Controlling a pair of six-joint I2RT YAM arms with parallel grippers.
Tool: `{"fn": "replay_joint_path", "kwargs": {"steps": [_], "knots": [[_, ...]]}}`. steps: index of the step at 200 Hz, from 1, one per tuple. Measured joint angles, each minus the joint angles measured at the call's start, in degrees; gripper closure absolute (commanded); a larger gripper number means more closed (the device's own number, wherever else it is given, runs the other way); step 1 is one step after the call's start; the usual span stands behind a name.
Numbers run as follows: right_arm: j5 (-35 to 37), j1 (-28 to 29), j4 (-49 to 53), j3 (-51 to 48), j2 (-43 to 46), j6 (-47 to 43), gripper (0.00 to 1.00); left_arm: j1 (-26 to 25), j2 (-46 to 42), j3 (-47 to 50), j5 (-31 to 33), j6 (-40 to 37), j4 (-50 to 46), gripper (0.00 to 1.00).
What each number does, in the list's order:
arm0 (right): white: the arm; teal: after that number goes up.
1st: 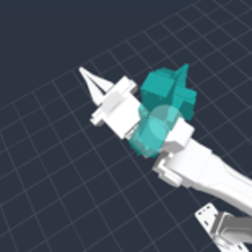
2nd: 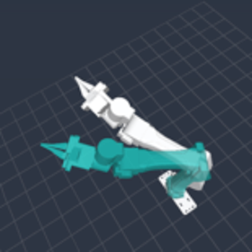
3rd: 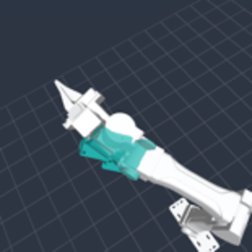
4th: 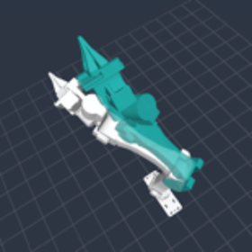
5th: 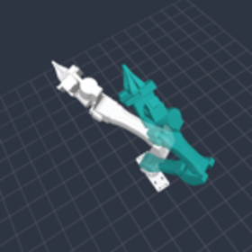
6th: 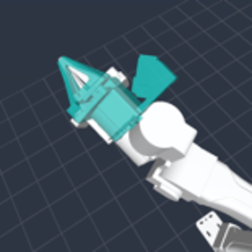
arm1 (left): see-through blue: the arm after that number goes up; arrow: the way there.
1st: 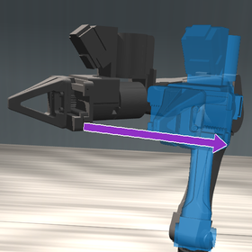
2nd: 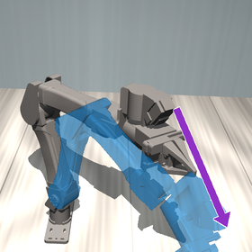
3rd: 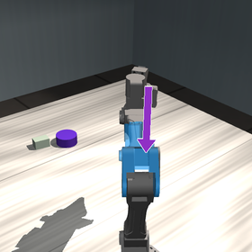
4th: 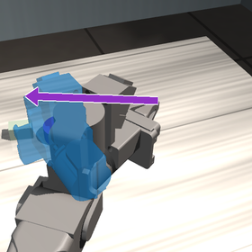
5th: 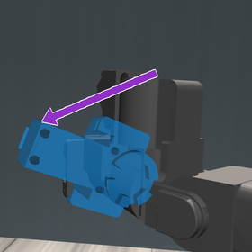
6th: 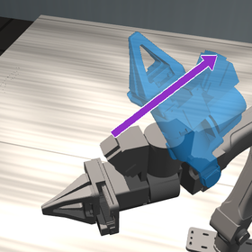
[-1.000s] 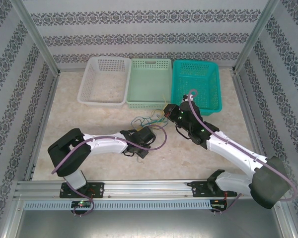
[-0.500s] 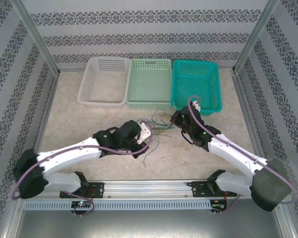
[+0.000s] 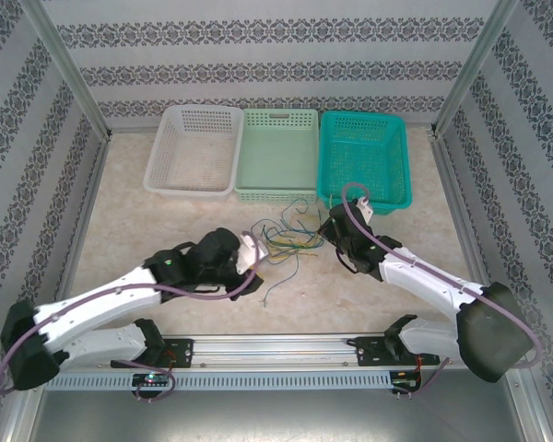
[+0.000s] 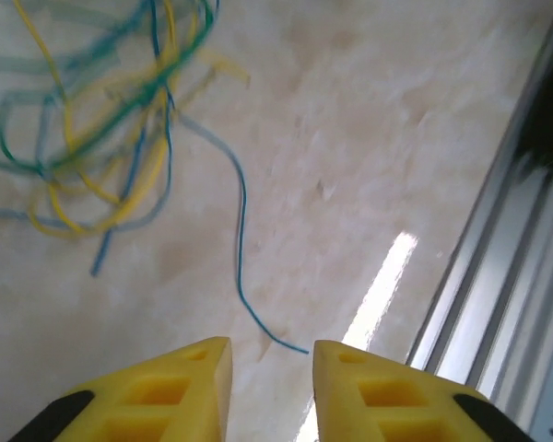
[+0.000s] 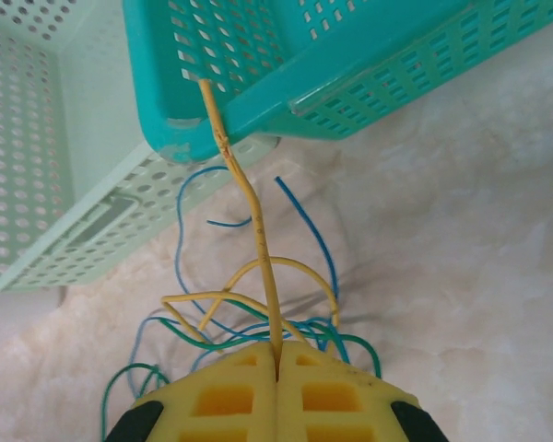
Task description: Untangle the cables
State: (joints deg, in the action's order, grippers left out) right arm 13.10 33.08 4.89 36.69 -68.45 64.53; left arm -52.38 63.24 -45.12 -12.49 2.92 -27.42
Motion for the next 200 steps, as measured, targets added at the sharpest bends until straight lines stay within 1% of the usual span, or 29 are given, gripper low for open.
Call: {"fn": "replay_joint_path", "kwargs": {"steps": [4, 14, 20, 25, 56, 74, 91, 110, 130, 134, 144, 176, 200], "knots": [[-0.15, 0.0, -0.09, 0.02, 0.39, 0.24, 1.0, 0.0, 1.4, 0.13, -0.02, 0.35, 0.07, 0.64], [-0.57, 0.0, -0.39, 0.11, 1.86, 1.22, 1.0, 0.0, 4.83, 0.68, -0.24, 1.09, 0.7, 0.48], [-0.76, 0.0, -0.31, 0.39, 2.71, 1.51, 1.0, 0.0, 6.29, 1.01, -0.39, 1.25, 1.27, 0.43], [-0.96, 0.0, -0.31, 0.79, 3.48, 1.75, 1.0, 0.0, 7.32, 1.31, -0.55, 1.42, 1.95, 0.41], [-1.6, 0.0, -0.37, 4.04, 6.84, 2.45, 1.0, 0.0, 11.76, 1.92, -0.87, 2.05, 7.41, 0.39], [-2.01, 0.0, -0.72, 4.83, 7.37, 2.97, 1.0, 0.0, 15.87, 0.52, -0.94, 1.95, 8.85, 0.44], [-2.69, 0.02, -1.01, 4.76, 7.3, 3.45, 1.0, 0.0, 19.41, -1.29, -0.2, 1.86, 9.2, 0.44], [-3.54, 0.07, -2.19, 4.79, 7.28, 3.02, 1.0, 0.0, 20.26, -2.12, 2.1, 2.08, 10.38, 0.37], [-4.04, 0.17, -3.1, 5.09, 7.21, 1.22, 1.0, 0.0, 18.93, -2.19, 5.25, 2.38, 12.48, 0.34], [-4.15, 0.2, -3.28, 5.29, 7.15, 0.7, 1.0, 0.0, 18.51, -2.19, 5.77, 2.49, 13.05, 0.31], [-4.44, 0.46, -4.07, 5.75, 6.99, -0.15, 1.0, 0.0, 17.66, -2.43, 7.21, 2.78, 14.14, 0.28], [-5.81, 2.12, -6.93, 8.04, 5.81, -4.07, 1.0, 0.0, 16.76, -5.77, 12.94, 3.8, 16.46, 0.22], [-6.47, 4.48, -8.41, 9.88, 4.85, -8.61, 1.0, 0.26, 16.72, -8.35, 16.44, 3.1, 17.62, 0.22]]}}
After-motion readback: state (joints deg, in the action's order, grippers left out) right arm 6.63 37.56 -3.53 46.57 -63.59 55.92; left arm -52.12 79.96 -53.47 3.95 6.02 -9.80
